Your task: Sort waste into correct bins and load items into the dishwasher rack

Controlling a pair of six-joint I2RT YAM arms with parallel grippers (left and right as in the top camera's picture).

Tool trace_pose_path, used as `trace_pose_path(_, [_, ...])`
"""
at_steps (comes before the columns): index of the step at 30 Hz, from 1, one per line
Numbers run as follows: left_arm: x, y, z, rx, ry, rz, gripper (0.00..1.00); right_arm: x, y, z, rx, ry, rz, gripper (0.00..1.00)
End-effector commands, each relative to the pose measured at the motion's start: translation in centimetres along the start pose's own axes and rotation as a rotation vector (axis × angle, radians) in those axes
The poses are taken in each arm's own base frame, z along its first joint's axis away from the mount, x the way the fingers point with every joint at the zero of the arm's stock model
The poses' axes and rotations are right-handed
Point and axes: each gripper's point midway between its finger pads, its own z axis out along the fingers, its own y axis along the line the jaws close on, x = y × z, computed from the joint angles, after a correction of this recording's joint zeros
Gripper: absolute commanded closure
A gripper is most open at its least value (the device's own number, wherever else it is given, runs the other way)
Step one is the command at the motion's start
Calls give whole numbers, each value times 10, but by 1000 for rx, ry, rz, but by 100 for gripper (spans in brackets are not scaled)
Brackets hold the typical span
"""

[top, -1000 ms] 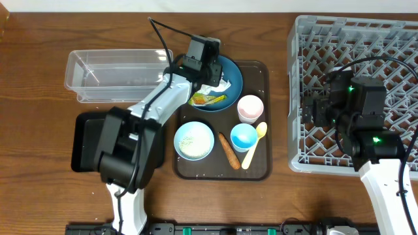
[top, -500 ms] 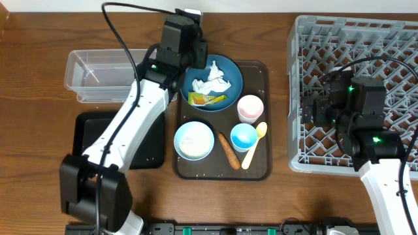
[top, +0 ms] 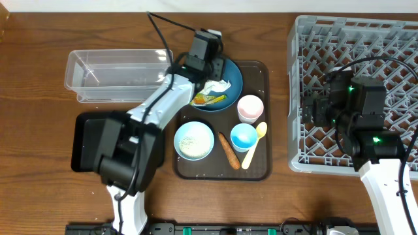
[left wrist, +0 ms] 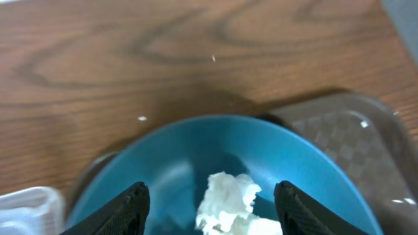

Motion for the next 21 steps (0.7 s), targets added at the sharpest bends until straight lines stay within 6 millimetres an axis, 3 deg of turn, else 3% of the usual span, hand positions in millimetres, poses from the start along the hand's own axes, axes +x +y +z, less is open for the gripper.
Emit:
trace_pose_path(1, [16,1,16,-16,36,13,36,-7,0,-3,-4,-13,13,1])
trace_pose_path(3, [22,1,20,-18,53,14,37,-7,0,-3,-4,-11,14,1])
trace_pose_path(4, [24,2,21,-19,58,14,42,-7,0,-3,-4,-12,13,1])
trace_pose_path(9, [17,1,15,-16,40,13,87,-8,0,-3,-4,-13,13,1])
trace_pose_path(10, [13,0,11,-15,31,13,92,-7,0,-3,-4,-13,13,1])
trace_pose_path(13, [-1,-1,-4,-12,-1,11,94,-7,0,-3,-4,-13,13,1])
trace_pose_path(17, [-30,5,-43,-25,-67,6,94,-7,0,-3,-4,-12,13,1])
trace_pose_path(21, [-55,33,-89,-115,-131,-23,94,-7,0,-3,-4,-11,14,1])
